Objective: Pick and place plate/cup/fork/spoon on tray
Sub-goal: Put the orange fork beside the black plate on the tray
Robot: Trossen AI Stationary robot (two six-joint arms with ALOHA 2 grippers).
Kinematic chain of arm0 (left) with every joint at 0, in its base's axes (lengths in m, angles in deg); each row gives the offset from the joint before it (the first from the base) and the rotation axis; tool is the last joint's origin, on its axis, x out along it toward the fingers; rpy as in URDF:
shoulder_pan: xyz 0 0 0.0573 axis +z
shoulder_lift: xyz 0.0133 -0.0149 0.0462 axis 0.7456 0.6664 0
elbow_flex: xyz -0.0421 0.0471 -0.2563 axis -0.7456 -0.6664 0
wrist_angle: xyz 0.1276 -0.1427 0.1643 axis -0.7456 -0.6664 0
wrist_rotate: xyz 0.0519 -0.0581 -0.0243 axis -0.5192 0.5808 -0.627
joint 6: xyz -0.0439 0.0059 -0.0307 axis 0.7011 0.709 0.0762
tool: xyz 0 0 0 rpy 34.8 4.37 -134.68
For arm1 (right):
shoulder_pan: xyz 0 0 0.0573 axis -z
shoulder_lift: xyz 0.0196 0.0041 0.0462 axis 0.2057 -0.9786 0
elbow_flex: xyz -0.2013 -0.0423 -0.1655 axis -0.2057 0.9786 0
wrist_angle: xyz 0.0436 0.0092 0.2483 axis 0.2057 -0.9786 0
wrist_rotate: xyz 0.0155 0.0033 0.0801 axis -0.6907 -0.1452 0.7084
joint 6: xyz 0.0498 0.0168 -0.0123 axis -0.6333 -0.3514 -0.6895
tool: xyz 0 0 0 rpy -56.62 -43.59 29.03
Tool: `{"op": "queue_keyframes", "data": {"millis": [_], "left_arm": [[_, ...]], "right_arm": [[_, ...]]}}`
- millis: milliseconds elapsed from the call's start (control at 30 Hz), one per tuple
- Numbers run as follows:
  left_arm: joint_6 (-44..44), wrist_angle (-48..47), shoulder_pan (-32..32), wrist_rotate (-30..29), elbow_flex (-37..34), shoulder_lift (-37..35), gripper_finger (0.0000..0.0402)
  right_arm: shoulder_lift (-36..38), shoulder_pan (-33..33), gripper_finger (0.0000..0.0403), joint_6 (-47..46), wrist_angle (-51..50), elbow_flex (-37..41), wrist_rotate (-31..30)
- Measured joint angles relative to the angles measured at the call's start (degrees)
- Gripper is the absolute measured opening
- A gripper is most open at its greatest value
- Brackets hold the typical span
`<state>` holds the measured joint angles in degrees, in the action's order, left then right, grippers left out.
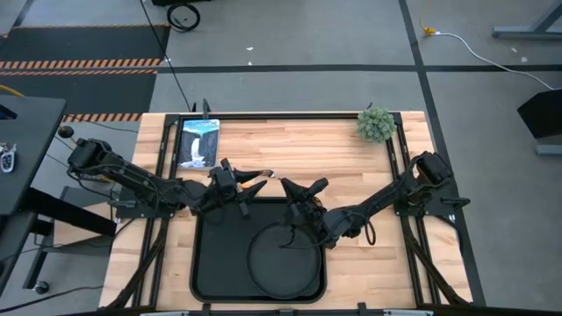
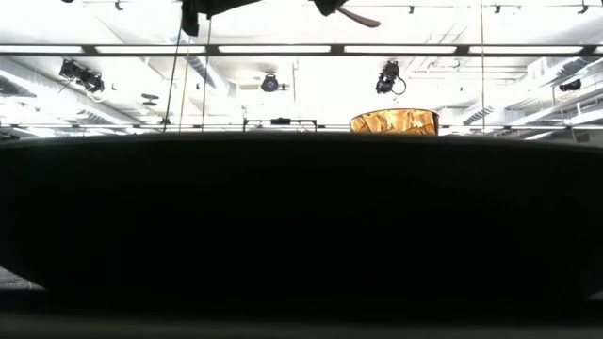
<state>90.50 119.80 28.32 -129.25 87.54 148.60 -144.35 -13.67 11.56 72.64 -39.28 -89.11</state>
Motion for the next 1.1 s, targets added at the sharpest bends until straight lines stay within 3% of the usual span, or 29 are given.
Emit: {"op": "queue_keyframes", "data": {"millis": [233, 533, 967, 1100], "left_arm": [[1.6, 0.9, 1.7, 2.8, 0.0, 0.0, 0.0153], [0.6, 3.3, 1.9, 3.3, 0.0, 0.0, 0.0146], [0.6, 3.9, 2.0, 3.1, 0.0, 0.0, 0.0063], [0.6, 3.9, 2.1, 2.7, 0.0, 0.0, 0.0029]], "right_arm": [[0.0, 0.0, 0.0011, 0.0, 0.2, 0.0, 3.2], [0.0, 0.0, 0.0011, -0.2, -0.1, 0.0, 3.2], [0.0, 0.2, 0.0015, -0.3, -0.1, 0.0, 2.8], [0.0, 0.2, 0.0036, -0.7, -0.1, 0.0, 3.3]]}}
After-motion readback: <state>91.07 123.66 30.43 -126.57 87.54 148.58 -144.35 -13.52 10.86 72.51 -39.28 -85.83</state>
